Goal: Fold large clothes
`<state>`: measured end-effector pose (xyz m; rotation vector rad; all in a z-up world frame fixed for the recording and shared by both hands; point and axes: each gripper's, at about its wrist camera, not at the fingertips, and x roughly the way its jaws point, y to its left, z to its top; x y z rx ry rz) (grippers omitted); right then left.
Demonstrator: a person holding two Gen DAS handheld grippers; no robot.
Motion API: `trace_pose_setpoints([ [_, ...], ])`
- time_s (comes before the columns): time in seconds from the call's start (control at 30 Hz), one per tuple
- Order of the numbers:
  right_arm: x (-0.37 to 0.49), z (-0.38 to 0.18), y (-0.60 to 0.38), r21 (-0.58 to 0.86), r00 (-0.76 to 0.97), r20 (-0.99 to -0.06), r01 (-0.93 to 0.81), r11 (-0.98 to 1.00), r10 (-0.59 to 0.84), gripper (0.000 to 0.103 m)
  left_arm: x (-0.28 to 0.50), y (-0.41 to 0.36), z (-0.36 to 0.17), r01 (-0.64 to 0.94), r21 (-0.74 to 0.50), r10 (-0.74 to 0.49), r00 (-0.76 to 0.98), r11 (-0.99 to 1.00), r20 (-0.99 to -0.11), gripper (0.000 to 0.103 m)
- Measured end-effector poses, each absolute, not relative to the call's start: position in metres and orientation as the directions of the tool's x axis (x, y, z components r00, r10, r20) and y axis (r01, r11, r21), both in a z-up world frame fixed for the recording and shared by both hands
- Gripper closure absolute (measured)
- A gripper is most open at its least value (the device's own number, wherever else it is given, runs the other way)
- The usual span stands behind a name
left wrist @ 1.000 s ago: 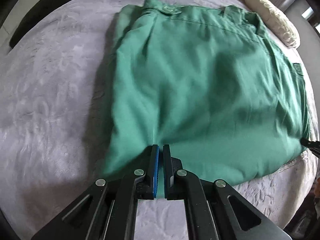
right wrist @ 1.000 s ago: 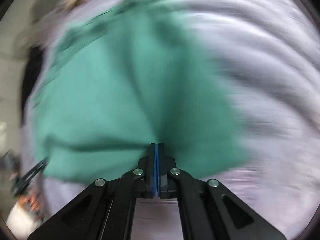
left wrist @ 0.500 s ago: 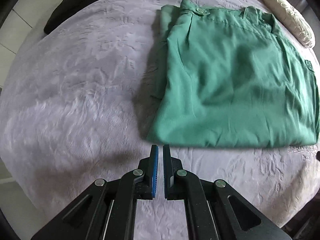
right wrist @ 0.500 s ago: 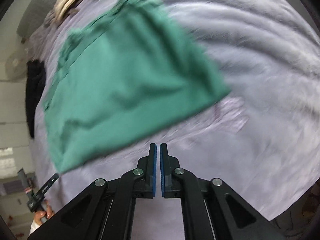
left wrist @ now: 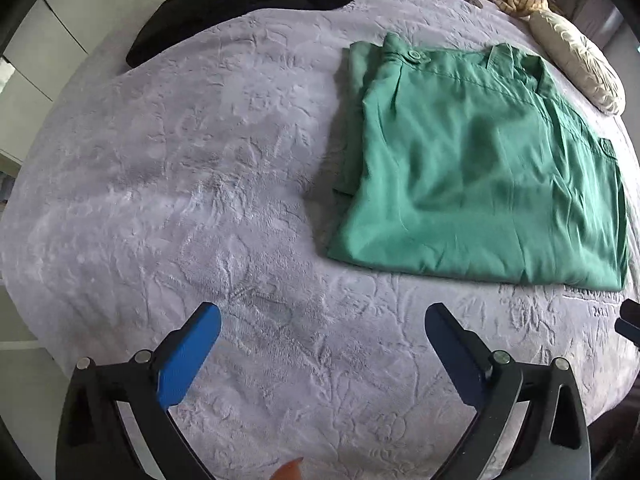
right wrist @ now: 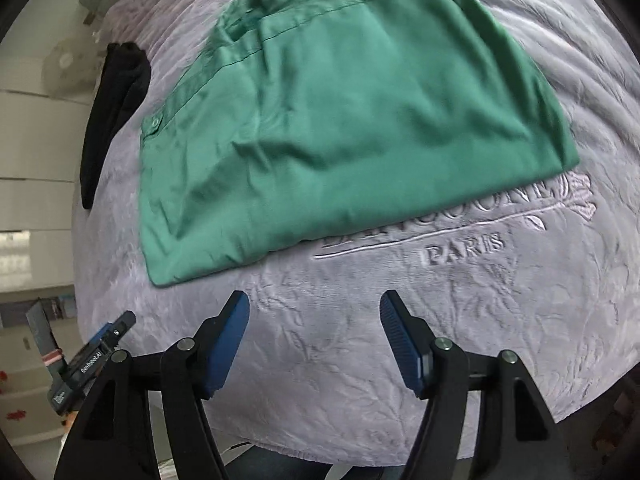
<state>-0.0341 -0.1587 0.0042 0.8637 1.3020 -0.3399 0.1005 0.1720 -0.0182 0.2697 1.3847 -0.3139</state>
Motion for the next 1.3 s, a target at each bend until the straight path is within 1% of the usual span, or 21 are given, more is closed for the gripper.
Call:
trace_pose_setpoints([
  [0.03,-0.03,0.007,-0.154,0.355,0.279,-0.934,0.654,0.668,0.223,0.016,0.102,0.176,-0.023,0.369,-0.006,-0.063,0.144,0.929,-0.988,0.001],
  [0.07,-0.029,0.009,-0.15,0.344,0.282,-0.937,0.645,0.683,0.205,0.016,0.105,0.177,-0.023,0.37,-0.008,-0.063,0.137,0.929,-0.989,0.001],
  [0.1,-0.028,0.013,-0.145,0.326,0.287,-0.941,0.632,0.703,0.179,0.014,0.104,0.171,-0.016,0.377,-0.011,-0.065,0.129,0.926,-0.99,0.001],
  [0.13,-0.027,0.016,-0.141,0.314,0.29,-0.943,0.622,0.718,0.161,0.012,0.103,0.172,-0.018,0.388,-0.016,-0.069,0.124,0.922,-0.99,0.001],
  [0.17,-0.026,0.017,-0.137,0.313,0.293,-0.943,0.612,0.726,0.159,0.001,0.101,0.172,-0.011,0.392,-0.017,-0.072,0.125,0.92,-0.99,0.001],
  [0.2,-0.024,0.016,-0.134,0.322,0.294,-0.94,0.604,0.729,0.172,0.0,0.1,0.172,-0.011,0.395,-0.015,-0.072,0.129,0.919,-0.989,0.001],
  [0.37,-0.02,-0.007,-0.121,0.394,0.239,-0.919,0.618,0.68,0.315,0.0,0.097,0.172,-0.01,0.397,-0.025,-0.082,0.126,0.917,-0.989,0.001],
  [0.47,-0.022,-0.02,-0.111,0.414,0.209,-0.905,0.636,0.651,0.371,0.0,0.097,0.173,-0.009,0.403,-0.029,-0.089,0.132,0.915,-0.987,0.001],
  [0.87,-0.034,-0.04,-0.081,0.372,0.088,-0.903,0.652,0.661,0.421,0.0,0.098,0.174,-0.022,0.407,-0.015,-0.07,0.12,0.913,-0.99,0.001],
  [1.0,-0.036,-0.048,-0.077,0.297,0.009,-0.92,0.67,0.681,0.392,0.0,0.098,0.174,-0.028,0.415,-0.021,-0.073,0.109,0.91,-0.991,0.001],
  [1.13,-0.043,-0.052,-0.088,0.294,0.039,-0.919,0.731,0.616,0.392,0.0,0.1,0.177,-0.032,0.421,-0.03,-0.082,0.106,0.907,-0.991,0.001],
  [1.3,-0.045,-0.053,-0.105,0.382,0.169,-0.891,0.781,0.494,0.421,0.0,0.112,0.182,-0.036,0.429,-0.042,-0.094,0.1,0.902,-0.991,0.001],
])
